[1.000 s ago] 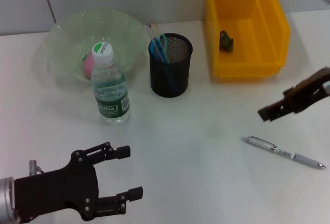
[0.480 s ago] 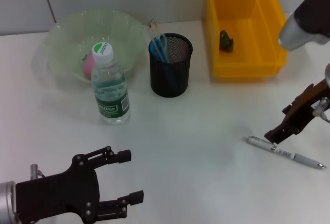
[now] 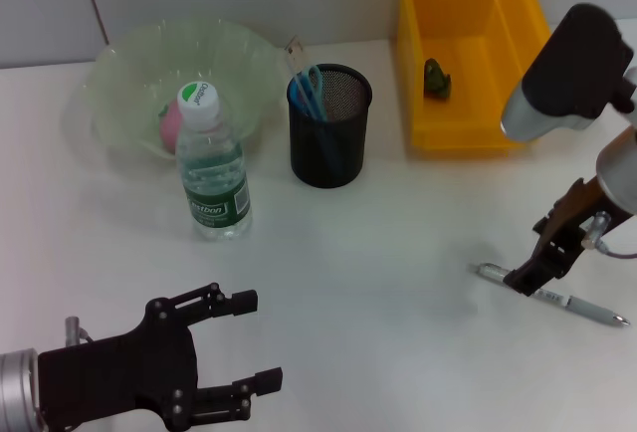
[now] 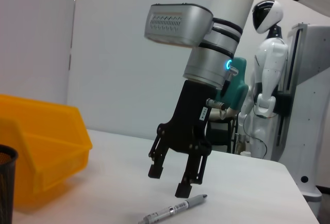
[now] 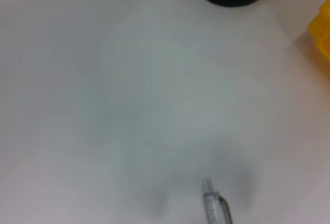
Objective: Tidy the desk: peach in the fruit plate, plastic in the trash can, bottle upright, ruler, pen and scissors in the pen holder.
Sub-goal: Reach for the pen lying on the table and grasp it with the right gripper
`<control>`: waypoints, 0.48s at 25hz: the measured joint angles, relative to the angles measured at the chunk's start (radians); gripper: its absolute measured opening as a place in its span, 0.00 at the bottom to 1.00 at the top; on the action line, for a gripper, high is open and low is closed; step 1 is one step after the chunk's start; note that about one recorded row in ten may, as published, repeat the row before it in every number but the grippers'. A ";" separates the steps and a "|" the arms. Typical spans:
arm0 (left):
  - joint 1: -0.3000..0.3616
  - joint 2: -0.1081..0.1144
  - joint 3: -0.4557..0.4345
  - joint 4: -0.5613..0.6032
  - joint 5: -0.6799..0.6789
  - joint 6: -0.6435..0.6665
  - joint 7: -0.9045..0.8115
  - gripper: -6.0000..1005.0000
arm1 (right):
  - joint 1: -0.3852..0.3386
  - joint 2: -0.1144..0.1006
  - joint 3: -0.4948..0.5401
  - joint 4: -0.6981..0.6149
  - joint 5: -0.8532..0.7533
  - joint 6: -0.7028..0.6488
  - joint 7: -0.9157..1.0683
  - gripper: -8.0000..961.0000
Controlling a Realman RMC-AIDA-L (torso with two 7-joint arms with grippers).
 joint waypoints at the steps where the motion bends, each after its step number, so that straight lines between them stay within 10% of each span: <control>1: 0.000 -0.001 -0.002 0.000 0.005 -0.001 0.000 0.82 | 0.003 0.000 -0.003 0.020 0.001 0.008 0.000 0.81; 12: 0.002 -0.004 -0.006 0.000 0.013 -0.003 -0.002 0.82 | 0.038 0.002 -0.024 0.133 0.004 0.078 0.003 0.80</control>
